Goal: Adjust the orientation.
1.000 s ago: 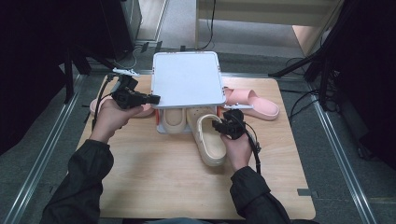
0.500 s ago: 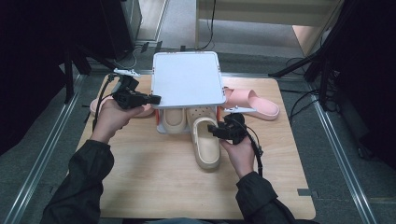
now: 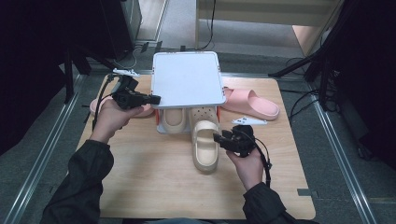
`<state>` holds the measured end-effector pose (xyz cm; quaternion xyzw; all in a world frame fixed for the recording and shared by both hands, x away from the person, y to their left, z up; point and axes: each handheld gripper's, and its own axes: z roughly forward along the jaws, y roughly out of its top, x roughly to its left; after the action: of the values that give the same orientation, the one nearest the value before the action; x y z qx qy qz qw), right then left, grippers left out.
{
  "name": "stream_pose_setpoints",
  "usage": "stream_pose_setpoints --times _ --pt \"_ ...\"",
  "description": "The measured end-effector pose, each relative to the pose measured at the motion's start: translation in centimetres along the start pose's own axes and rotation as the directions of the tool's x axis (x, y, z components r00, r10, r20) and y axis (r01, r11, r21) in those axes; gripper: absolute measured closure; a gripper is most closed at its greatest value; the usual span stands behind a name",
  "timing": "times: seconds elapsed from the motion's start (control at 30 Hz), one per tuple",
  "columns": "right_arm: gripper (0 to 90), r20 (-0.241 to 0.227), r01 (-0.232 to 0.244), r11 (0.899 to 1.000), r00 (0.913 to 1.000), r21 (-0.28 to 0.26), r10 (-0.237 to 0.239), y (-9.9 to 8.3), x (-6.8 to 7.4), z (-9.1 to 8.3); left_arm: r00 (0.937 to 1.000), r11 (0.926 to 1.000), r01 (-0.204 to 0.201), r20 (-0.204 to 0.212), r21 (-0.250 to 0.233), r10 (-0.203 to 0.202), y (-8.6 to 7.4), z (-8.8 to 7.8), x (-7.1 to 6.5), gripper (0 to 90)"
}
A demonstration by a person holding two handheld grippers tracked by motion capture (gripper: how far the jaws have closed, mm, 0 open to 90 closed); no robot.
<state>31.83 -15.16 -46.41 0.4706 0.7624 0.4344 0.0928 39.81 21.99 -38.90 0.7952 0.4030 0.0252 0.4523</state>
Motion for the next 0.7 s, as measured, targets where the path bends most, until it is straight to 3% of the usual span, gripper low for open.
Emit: stream_pose_setpoints --times 0.1,0.2,0.27,0.4,0.53,0.7 --pt "66.6 -0.012 0.002 1.000 0.9999 0.005 -0.002 -0.8 0.2 -0.9 1.0000 1.0000 0.000 0.001 -0.002 0.000 0.0 0.0 0.0 88.5" --pt "83.8 -0.034 0.014 1.000 0.9993 0.003 -0.013 -1.8 0.6 -1.8 1.0000 1.0000 -0.003 -0.003 0.001 0.003 0.0 0.0 -0.1 88.5" --pt "90.0 -0.040 0.032 0.999 0.9987 -0.007 -0.032 -2.6 1.2 -2.3 1.0000 1.0000 0.000 -0.008 0.002 0.000 0.0 0.0 -0.1 88.5" --pt "90.0 -0.042 0.053 0.999 0.9977 -0.003 -0.053 -4.2 2.0 -2.7 0.9999 1.0000 0.002 -0.012 0.003 -0.002 0.0 0.0 -0.2 88.6" --pt "90.0 -0.054 0.044 0.999 0.9976 0.007 -0.043 -5.7 2.6 -2.8 0.9999 1.0000 0.000 -0.012 0.003 0.000 0.0 0.0 -0.2 88.6" --pt "90.0 -0.077 0.082 0.994 0.9941 0.074 -0.076 -7.9 4.0 -2.0 0.9999 1.0000 -0.001 -0.012 0.002 0.001 0.0 0.0 -0.2 88.6"
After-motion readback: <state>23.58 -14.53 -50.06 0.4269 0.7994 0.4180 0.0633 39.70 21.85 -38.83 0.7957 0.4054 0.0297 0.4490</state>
